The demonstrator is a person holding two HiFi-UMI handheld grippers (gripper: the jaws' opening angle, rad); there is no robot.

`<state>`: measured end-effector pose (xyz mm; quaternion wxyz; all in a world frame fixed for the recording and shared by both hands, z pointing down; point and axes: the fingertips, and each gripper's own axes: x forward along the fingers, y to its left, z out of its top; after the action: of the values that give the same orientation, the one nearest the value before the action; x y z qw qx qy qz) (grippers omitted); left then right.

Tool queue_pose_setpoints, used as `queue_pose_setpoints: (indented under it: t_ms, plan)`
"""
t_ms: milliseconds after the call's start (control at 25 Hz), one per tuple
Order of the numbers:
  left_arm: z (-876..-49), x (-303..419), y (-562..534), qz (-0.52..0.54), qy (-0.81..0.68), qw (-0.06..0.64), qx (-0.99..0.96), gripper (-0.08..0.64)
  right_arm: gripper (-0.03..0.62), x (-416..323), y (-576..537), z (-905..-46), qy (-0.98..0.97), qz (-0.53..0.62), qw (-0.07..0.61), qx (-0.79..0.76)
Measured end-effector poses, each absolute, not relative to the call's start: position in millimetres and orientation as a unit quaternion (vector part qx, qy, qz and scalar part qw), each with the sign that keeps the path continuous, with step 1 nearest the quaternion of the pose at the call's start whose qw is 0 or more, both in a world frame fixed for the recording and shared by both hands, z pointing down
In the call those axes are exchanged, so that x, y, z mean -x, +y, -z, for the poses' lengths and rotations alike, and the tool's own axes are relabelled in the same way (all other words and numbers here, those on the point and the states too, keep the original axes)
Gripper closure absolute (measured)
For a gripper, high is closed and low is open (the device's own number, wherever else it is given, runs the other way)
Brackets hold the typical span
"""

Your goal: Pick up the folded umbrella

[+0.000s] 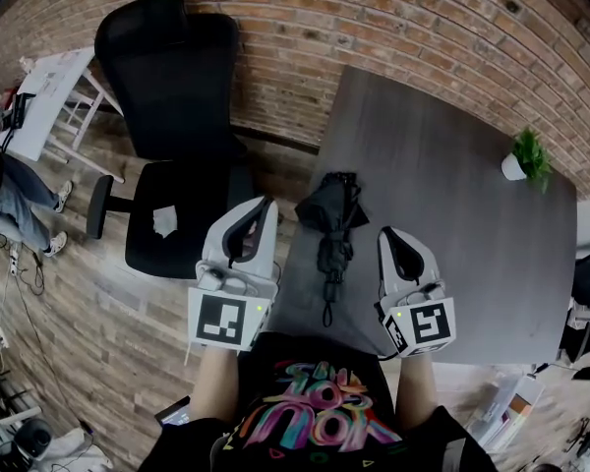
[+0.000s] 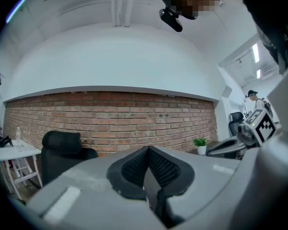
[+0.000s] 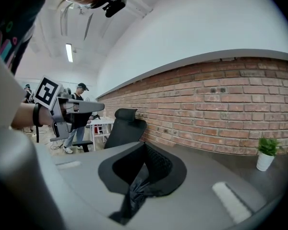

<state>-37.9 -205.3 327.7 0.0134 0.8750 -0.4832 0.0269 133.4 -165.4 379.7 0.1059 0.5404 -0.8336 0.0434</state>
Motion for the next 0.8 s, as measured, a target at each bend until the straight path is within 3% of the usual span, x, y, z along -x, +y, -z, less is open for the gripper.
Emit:
queue_pose_setpoints:
  t_ms: [600, 800]
  plan:
    - [-346, 37, -202, -0.041, -0.460, 0.037, -0.886, 0.560, 0.591, -123, -167, -402, -0.834, -0.062, 0.126, -0.534]
    - [-352, 38, -204, -0.040, -0.457, 0.047, -0.887, 0.560, 0.535, -112, -171, -424, -0.837, -0.084, 0.149, -0.520]
